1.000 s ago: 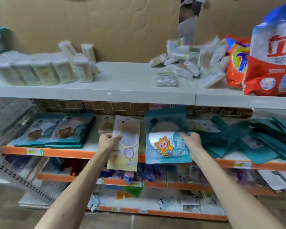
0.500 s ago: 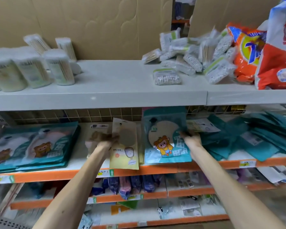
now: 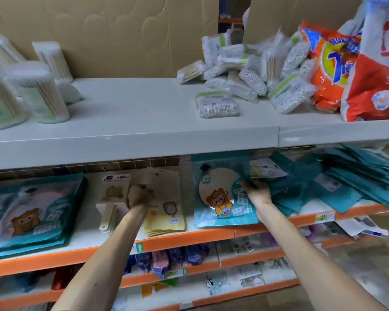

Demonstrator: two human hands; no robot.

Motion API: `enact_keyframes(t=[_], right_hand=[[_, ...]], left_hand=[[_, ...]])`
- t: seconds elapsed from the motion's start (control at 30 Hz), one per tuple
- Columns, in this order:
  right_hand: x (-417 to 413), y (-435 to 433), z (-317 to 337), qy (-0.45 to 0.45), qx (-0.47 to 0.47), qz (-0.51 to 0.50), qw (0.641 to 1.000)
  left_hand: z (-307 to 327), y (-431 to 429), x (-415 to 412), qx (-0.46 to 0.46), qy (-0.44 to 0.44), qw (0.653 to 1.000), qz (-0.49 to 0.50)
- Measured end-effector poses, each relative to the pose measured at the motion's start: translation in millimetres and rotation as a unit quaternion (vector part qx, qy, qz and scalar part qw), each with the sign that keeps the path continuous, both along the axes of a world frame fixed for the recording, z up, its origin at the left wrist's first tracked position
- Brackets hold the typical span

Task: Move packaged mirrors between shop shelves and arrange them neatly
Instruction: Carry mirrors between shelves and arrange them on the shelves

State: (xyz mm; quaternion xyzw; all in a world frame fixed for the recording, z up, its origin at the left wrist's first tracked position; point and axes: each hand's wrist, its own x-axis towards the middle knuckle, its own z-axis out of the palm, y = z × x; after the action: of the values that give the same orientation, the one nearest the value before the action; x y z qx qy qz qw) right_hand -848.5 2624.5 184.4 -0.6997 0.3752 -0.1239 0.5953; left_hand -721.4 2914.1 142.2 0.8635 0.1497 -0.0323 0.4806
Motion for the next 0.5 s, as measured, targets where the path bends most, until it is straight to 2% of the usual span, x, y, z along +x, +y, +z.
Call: enact_keyframes(t=[0.2, 0.3, 0.43, 0.5], right_hand=[[0, 7, 6, 0.01, 0.018, -0.008, 1.0], [-2, 16, 8, 0.017, 0.014, -0.011, 1.0], [-9, 20, 1, 0.036, 0.024, -0.004, 0.999], [-14, 21, 4, 0.046, 0.038, 0.0, 0.998]], left_hand=[[7, -6, -5, 0.085, 0.001, 0.996, -0.023], [8, -2, -9, 0.078, -0.013, 0.996, -0.038], [19, 12, -19, 0.059, -0.066, 0.99, -0.107], [37, 21, -31, 0.111, -0.124, 0.972, -0.167]])
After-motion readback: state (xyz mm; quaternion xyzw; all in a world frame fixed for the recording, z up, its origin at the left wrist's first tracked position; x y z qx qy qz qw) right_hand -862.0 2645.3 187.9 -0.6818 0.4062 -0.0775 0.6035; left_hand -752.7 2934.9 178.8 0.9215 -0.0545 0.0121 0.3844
